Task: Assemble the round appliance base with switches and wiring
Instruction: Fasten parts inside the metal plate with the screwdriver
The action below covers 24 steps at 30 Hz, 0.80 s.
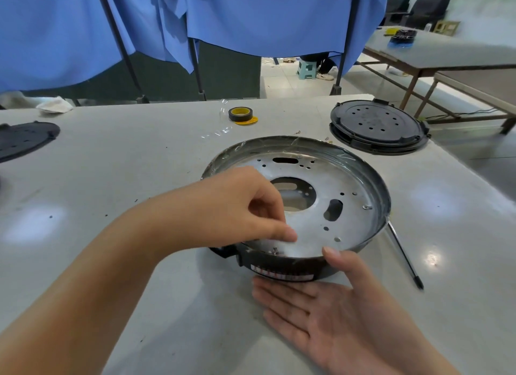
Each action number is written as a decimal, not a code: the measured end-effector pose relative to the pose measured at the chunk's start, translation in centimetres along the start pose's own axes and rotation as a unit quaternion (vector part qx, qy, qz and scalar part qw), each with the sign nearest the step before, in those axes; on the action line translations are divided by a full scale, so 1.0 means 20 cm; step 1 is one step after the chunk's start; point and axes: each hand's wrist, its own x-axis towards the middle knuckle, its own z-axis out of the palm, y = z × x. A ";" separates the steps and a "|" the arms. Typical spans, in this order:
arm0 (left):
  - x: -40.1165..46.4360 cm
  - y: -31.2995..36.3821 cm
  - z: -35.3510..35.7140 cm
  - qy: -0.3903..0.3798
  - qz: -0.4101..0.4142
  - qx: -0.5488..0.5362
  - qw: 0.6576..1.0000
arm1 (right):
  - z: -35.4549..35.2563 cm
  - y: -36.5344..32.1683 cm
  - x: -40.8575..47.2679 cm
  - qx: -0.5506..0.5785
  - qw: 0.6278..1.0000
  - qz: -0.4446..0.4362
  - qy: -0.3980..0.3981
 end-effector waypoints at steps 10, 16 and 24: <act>0.00 -0.03 -0.03 -0.041 -0.017 0.036 0.998 | 0.00 0.00 -0.01 -0.002 1.000 0.002 -0.005; -0.01 -0.03 -0.05 -0.066 -0.028 0.034 0.997 | 0.00 0.00 -0.01 -0.004 1.000 -0.001 -0.001; 0.02 0.01 -0.02 -0.045 -0.043 0.060 0.996 | 0.00 0.00 -0.01 -0.006 1.000 -0.005 0.001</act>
